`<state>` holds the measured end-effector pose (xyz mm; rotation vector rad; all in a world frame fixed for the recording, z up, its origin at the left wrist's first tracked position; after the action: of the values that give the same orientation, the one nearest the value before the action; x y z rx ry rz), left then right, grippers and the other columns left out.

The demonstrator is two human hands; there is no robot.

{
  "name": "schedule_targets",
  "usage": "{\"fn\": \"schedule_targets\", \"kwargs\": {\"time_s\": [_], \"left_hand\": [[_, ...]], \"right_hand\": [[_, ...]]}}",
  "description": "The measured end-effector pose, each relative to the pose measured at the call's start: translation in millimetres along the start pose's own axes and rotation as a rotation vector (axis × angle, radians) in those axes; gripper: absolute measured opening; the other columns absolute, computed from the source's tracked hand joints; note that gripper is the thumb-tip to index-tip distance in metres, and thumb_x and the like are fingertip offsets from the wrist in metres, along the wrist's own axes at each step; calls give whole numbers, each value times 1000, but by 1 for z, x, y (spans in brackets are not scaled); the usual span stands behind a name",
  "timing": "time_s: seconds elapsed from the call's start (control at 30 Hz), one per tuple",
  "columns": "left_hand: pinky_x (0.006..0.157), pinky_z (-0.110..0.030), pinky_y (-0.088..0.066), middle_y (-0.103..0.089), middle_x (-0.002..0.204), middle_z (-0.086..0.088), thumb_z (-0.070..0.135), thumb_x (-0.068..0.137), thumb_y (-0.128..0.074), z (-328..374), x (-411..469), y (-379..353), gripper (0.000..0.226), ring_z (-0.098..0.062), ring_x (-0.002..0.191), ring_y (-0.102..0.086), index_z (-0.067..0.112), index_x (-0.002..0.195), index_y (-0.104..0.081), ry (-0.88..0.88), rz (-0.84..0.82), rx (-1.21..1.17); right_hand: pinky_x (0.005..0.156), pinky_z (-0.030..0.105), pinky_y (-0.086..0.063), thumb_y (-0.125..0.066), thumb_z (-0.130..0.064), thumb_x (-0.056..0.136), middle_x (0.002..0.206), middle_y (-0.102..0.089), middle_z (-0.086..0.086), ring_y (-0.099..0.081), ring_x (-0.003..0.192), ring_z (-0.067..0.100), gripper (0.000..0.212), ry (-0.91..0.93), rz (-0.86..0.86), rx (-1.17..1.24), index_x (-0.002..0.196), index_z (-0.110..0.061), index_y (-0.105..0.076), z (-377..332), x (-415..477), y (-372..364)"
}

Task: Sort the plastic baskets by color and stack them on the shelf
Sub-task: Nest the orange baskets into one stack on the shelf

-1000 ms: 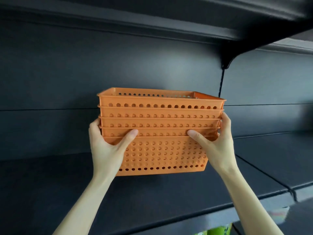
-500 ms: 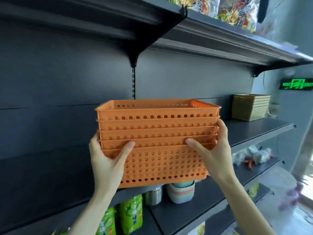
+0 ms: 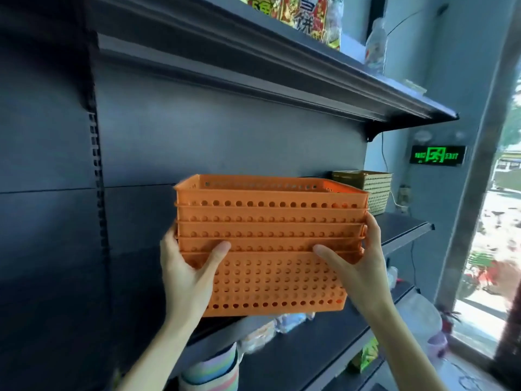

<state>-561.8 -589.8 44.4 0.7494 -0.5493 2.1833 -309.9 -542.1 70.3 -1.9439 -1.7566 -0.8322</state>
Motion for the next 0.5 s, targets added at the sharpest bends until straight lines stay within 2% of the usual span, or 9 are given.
{"fn": "schedule_targets", "kwargs": {"time_s": [0.1,0.2,0.27,0.4,0.5], "left_hand": [[94,-44,-47,-58,120,-2,65,54,-72,-21,16,-55,80,-16,107,-59,33,121,-41,20,18,-1],[94,-42,-47,-57,122,-3,70,54,-70,-39,32,-111,83,-19,111,-57,35,123,-39,14,8,8],[94,-40,-47,-56,123,-3,71,54,-70,-49,39,-149,83,-19,111,-57,36,123,-39,14,-5,11],[94,-45,-47,-57,122,-3,73,52,-70,-68,47,-225,84,-20,111,-57,38,121,-39,17,-22,33],[94,-41,-47,-57,122,-3,71,52,-70,-84,45,-277,84,-20,111,-56,35,121,-39,8,-5,59]], "right_hand": [[81,25,-47,-80,-23,68,107,-60,-20,-60,94,-7,82,4,-20,-16,132,-37,-31,33,45,20],[83,29,-49,-83,-35,63,110,-61,-16,-62,98,0,90,-3,5,-7,136,-33,-31,69,87,44],[85,31,-50,-83,-37,63,110,-61,-16,-62,100,3,92,-12,21,-10,138,-31,-30,92,111,63],[79,22,-47,-83,-33,61,106,-62,-18,-61,93,-8,92,-8,32,1,138,-27,-33,140,159,101],[86,35,-52,-83,-38,57,100,-66,-19,-64,93,1,92,-28,16,45,135,-31,-35,182,195,126]]}}
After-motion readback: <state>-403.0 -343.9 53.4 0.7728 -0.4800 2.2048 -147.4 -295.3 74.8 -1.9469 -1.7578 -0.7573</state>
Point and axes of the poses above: each hand's wrist, its own x-axis towards the middle knuckle, its own y-axis out of the back of the hand, z = x × y, the point moved 2 cm from there along x, towards the middle knuckle
